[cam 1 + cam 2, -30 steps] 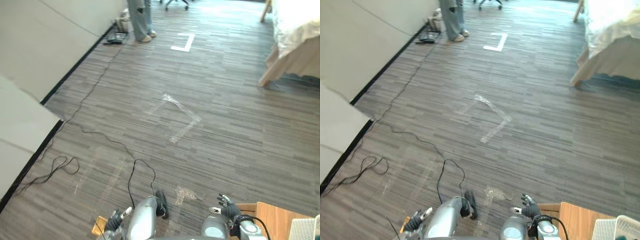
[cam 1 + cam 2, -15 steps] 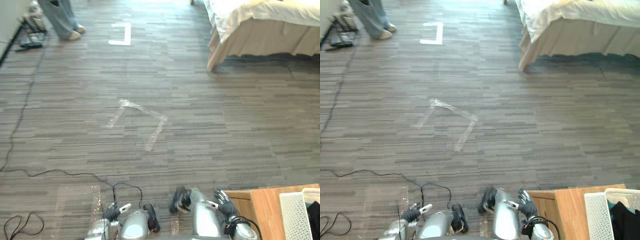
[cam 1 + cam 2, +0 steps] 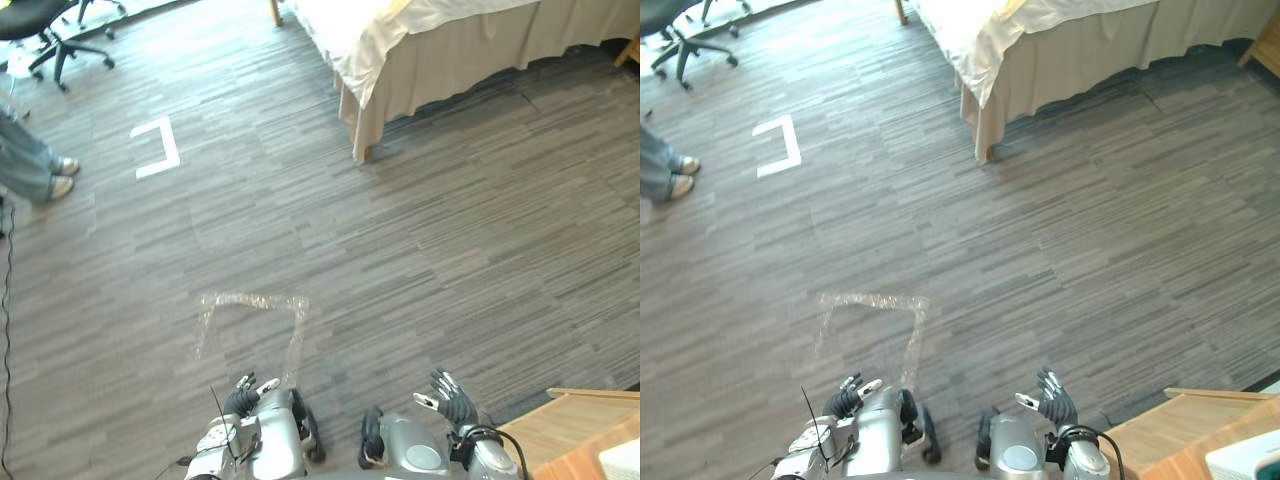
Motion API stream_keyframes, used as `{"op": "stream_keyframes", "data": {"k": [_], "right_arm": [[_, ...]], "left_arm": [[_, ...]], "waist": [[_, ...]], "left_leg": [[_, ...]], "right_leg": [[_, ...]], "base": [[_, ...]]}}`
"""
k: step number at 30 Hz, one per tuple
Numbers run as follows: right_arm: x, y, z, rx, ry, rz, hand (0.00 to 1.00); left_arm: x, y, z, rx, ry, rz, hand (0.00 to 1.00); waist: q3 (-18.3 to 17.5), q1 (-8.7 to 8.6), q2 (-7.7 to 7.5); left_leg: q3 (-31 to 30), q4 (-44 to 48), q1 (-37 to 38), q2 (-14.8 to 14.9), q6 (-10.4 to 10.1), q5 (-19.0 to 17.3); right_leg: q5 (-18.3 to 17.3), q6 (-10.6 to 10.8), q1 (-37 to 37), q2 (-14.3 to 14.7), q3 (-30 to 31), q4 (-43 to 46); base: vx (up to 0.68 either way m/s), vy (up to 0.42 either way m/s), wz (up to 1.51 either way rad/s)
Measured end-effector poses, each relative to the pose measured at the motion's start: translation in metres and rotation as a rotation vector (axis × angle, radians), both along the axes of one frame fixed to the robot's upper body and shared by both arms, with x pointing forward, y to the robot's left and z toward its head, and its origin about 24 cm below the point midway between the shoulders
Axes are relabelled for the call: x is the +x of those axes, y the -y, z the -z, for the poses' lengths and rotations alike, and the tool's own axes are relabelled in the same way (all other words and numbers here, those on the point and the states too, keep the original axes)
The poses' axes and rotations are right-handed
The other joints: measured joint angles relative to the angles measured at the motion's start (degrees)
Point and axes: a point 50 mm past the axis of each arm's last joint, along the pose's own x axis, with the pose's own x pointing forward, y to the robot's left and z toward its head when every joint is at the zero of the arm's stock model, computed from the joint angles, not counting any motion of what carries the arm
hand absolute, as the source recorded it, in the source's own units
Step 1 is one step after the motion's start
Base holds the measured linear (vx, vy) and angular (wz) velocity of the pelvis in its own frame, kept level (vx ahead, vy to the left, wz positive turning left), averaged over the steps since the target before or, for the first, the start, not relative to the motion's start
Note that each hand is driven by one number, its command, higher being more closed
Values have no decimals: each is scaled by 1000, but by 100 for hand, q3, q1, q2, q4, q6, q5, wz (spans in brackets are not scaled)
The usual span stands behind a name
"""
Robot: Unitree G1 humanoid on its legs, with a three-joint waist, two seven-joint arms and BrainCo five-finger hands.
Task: Tidy the bed and pick cloth on bed and put in laundry
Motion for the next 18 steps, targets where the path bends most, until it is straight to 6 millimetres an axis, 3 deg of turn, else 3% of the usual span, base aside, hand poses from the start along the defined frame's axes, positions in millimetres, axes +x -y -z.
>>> {"op": "stream_keyframes", "data": {"k": [1, 2, 3, 4, 5, 6, 7, 8, 9, 10, 11, 12, 13, 14, 15, 16, 17, 18], "right_arm": [[-1, -11, 2, 35, -3, 11, 0], [1, -17, 2, 51, 8, 13, 0], [4, -22, 2, 63, 14, 6, 0], [7, -18, 1, 54, 16, 4, 0], [8, -16, 2, 48, 12, 7, 0], [9, -11, 1, 37, 16, 5, 0], [11, -7, 0, 27, 19, 0, 0], [13, -5, 0, 24, 22, 0, 0], [16, -5, -2, 27, 32, 1, 0], [18, -6, -3, 30, 44, 4, 0], [17, -6, -2, 31, 43, 5, 0], [15, -7, -1, 34, 36, 9, 0], [15, -3, -3, 34, 47, 25, 0], [16, 0, -3, 25, 49, 25, 0], [16, 2, -3, 18, 42, 10, 0], [18, 6, -5, 13, 53, 8, 0], [21, 9, -8, 5, 71, -2, 0], [21, 11, -9, 2, 73, -5, 0]], "left_arm": [[-1, -9, 0, 24, -27, 17, 0], [-2, -11, 1, 36, -40, 43, 0], [-3, -13, 2, 40, -61, 49, 0], [-11, -15, 7, 40, -116, 53, 0], [-15, -14, 9, 38, -143, 58, 0], [-20, -12, 12, 36, -177, 77, 0], [-20, -10, 13, 31, -194, 87, 0], [-20, -10, 13, 29, -200, 89, 0], [-20, -10, 14, 34, -207, 103, 0], [-21, -12, 14, 49, -219, 125, 0], [-22, -13, 14, 54, -222, 125, 0], [-32, -17, 17, 58, -262, 118, 0], [-39, -14, 20, 49, -282, 108, 0], [-44, -13, 22, 45, -300, 105, 0], [-45, -12, 22, 51, -299, 98, 0], [-43, -4, 22, 38, -282, 96, 0], [-42, 1, 22, 22, -259, 73, 0], [-39, 3, 20, 25, -225, 65, 0]], "waist": [[-188, -82, -332], [-218, -143, -436], [-192, -188, -454], [-180, -266, -442], [-139, -311, -375], [-61, -346, -239], [-6, -376, -120], [12, -402, -67], [11, -505, -41], [1, -561, -91], [-1, -566, -149], [-15, -557, -268], [-37, -697, -179], [-88, -705, -117], [-171, -641, -75], [-175, -641, 230], [-160, -613, 423], [-127, -552, 444]], "left_leg": [[14, 4, 82, -269, 29, -257], [-23, -5, 189, -352, 65, -409], [-89, -34, 382, -399, 84, -501], [-153, -232, 803, -453, 69, -595], [-190, -386, 1054, -486, 65, -596], [-306, -715, 1584, -485, 50, -588], [-393, -1108, 2040, -441, -51, -528], [-453, -1267, 2205, -420, -111, -493], [-573, -1541, 2409, -411, -203, -461], [-665, -1699, 2584, -462, -416, -534], [-699, -1719, 2696, -499, -544, -614], [-754, -1694, 2989, -587, -699, -870], [-935, -1648, 3307, -494, -740, -1284], [-982, -1560, 3432, -481, -811, -1353], [-1079, -658, 3243, -279, -785, -1332], [-1305, 1030, 2481, 170, -504, -887], [-1510, 2141, 1928, 461, -471, 8], [-1683, 2675, 1624, 538, -588, 31]], "right_leg": [[136, 116, -409, -379, -20, 1001], [662, 61, -913, -579, 37, 2114], [904, 69, -1346, -658, 148, 3058], [891, 73, -1719, -707, 189, 3769], [890, 72, -1821, -732, 120, 3817], [861, 26, -1949, -662, -160, 3454], [822, -73, -2075, -498, -388, 2497], [853, -78, -2149, -388, -457, 1872], [1087, 12, -2415, -169, -476, 621], [1749, 28, -2605, 31, -320, -575], [2094, -6, -2673, 60, -188, -1042], [2479, -94, -2733, 50, -1, -1363], [2810, -323, -2837, 95, 65, -736], [2747, -343, -2906, 88, 54, -298], [2647, -515, -2946, 88, 50, 243], [2360, -654, -2749, 317, 2, 267], [2259, -723, -2531, 510, 12, 115], [2220, -813, -2376, 606, 36, 36]], "base": [[731, 60, 18], [839, 36, 39], [634, -3, 31], [623, -23, 28], [586, -59, 31], [551, -65, 27], [535, -73, 31], [516, -102, 46], [514, -159, 65], [511, -187, 66], [517, -274, 63], [502, -367, 72], [500, -405, 70], [622, -485, 50], [526, -393, 10], [648, -432, -14], [430, -256, -29], [563, -269, -45]]}}
